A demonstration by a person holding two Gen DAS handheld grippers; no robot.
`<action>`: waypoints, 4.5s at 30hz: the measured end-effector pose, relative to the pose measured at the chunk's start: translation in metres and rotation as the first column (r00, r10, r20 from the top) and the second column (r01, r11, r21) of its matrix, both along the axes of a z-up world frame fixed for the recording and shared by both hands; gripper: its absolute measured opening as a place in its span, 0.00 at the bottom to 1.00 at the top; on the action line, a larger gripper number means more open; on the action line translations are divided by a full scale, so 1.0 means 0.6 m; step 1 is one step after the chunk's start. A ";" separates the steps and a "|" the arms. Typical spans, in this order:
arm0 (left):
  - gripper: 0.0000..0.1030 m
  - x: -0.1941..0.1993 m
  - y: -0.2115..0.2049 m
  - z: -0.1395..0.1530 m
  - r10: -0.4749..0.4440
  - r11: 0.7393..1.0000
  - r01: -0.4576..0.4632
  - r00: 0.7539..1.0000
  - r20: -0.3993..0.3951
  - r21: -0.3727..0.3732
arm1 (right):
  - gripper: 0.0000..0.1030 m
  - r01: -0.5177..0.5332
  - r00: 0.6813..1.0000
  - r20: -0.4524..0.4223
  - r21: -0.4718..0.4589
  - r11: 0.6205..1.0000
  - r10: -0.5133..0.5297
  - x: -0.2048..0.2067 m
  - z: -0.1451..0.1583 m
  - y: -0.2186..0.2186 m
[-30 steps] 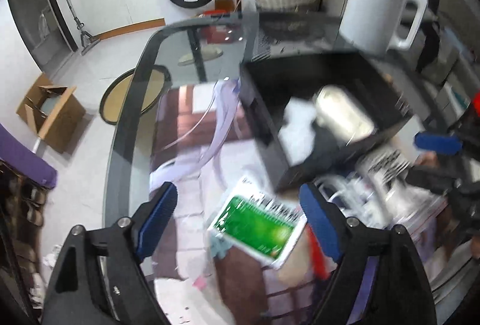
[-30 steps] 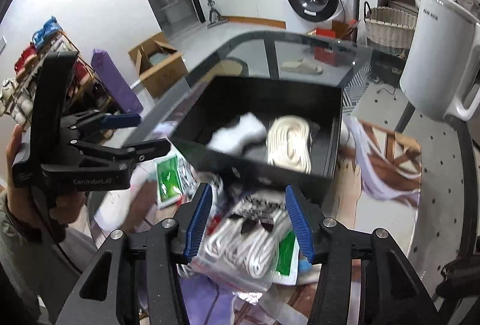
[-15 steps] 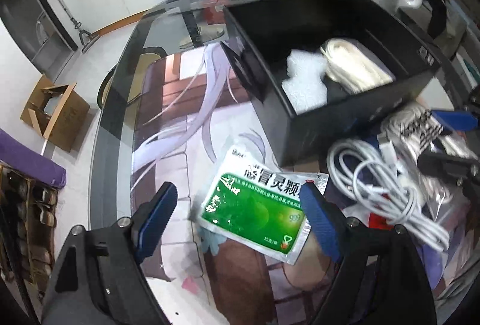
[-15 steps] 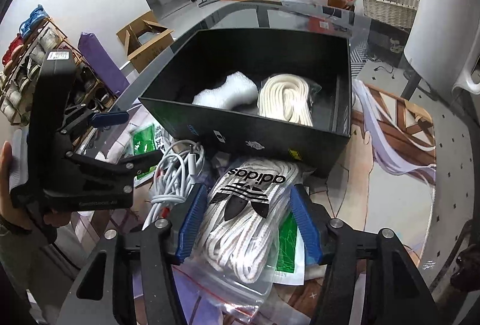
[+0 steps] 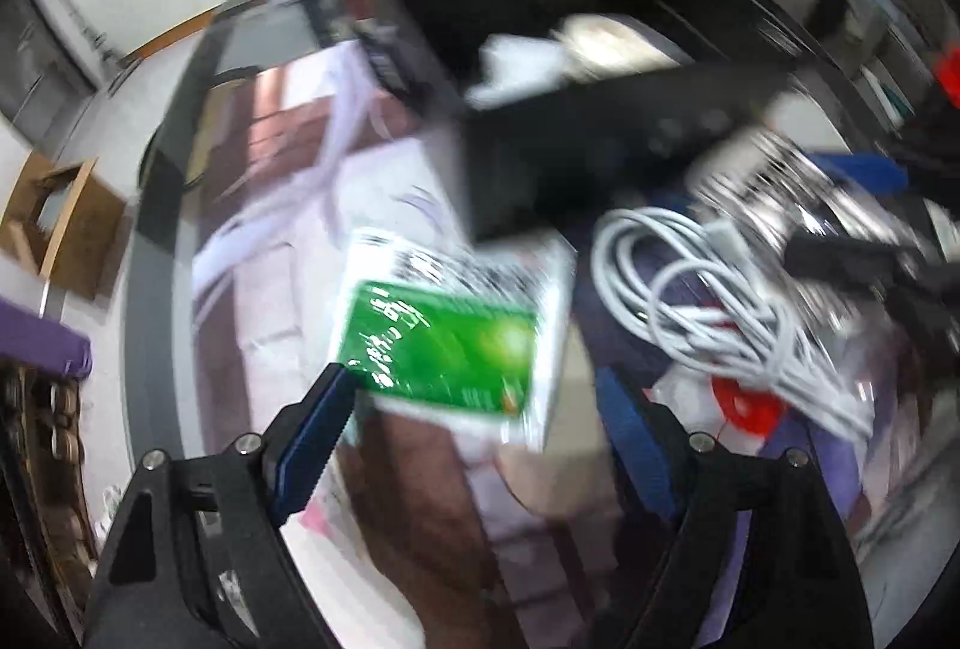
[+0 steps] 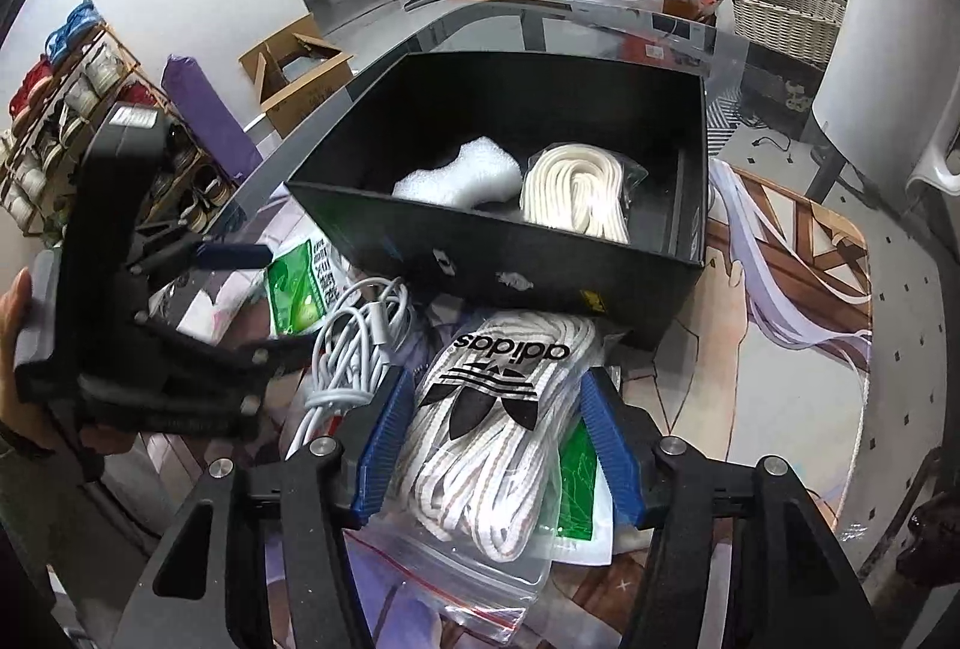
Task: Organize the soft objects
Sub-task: 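Move the right gripper to the Adidas lace bag and grasp it, then grasp the green sachet with the left gripper while the right holds the lace bag, then lift the green sachet with the left gripper while the right lifts the lace bag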
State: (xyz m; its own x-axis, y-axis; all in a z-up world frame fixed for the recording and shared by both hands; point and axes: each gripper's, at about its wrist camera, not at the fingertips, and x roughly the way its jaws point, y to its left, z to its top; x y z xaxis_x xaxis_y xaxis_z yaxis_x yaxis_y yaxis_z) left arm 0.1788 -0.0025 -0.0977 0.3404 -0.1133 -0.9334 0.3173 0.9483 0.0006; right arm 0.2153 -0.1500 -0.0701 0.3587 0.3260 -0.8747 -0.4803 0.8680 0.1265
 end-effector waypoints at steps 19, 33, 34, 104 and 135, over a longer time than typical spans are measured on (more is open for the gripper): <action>0.81 0.057 -0.027 0.006 -0.230 0.972 0.216 0.955 0.186 0.093 | 0.58 -0.049 0.999 0.000 0.002 0.999 0.049 -0.033 0.008 -0.033; 0.80 -0.004 -0.032 0.003 -0.289 0.957 0.290 0.957 -0.039 0.018 | 0.58 -0.059 0.998 -0.003 0.003 0.998 0.059 -0.034 0.008 -0.030; 0.80 -0.014 -0.035 0.004 -0.305 0.952 0.306 0.951 -0.040 0.014 | 0.58 -0.058 0.998 -0.002 0.003 0.998 0.058 -0.036 0.008 -0.029; 0.24 -0.047 -0.070 0.077 -0.226 0.974 0.224 0.968 0.106 0.031 | 0.39 -0.169 0.981 0.078 -0.106 0.980 0.177 -0.042 0.006 0.016; 0.24 -0.108 0.023 0.251 0.040 0.981 0.104 0.726 0.687 -0.167 | 0.39 -0.121 0.762 0.643 0.259 0.958 -0.077 -0.156 0.218 -0.031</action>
